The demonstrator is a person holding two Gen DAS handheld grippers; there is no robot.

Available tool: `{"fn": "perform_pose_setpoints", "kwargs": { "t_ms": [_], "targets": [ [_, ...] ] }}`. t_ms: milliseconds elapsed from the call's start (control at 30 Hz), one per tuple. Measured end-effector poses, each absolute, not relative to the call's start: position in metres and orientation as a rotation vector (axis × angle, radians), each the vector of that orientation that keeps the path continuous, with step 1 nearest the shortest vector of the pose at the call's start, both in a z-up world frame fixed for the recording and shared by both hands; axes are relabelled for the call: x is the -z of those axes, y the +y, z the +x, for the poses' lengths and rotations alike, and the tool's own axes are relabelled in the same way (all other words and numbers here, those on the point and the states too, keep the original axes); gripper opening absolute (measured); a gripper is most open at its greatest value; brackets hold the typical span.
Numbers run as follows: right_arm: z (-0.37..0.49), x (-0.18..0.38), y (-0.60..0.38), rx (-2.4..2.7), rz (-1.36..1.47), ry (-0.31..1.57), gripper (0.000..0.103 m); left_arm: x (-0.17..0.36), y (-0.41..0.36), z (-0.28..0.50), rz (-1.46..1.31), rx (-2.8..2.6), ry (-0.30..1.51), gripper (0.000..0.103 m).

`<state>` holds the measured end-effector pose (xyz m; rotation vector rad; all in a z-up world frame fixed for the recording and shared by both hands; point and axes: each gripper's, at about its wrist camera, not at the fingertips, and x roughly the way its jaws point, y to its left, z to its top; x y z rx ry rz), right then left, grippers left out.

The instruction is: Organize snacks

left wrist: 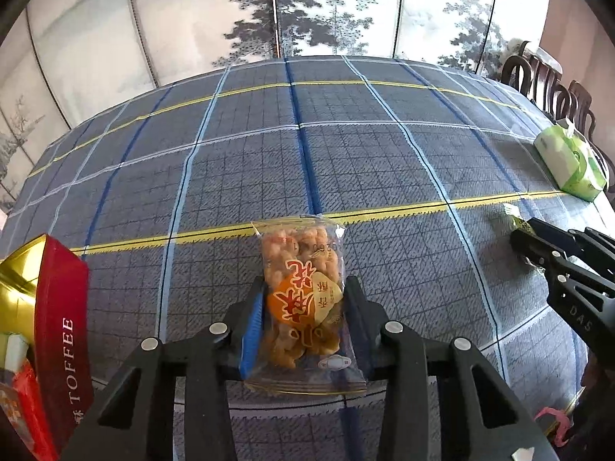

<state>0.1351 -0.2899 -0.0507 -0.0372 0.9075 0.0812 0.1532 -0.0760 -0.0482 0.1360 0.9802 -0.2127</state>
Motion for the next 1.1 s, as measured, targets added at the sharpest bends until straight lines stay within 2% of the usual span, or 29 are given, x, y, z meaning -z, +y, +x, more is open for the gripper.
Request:
{"fn": "perform_pose_setpoints", "kwargs": {
  "t_ms": [500,1100],
  "targets": [
    [0.135,0.051,-0.29,-0.08,-0.039,0.907,0.025,0.04,-0.061,0.121,0.148,0.168,0.998,0.035],
    [0.136,0.051,-0.29,-0.08,-0.038,0.908,0.025,-0.013,-0.013,0.056,0.133,0.048,0.929,0.035]
  ]
}}
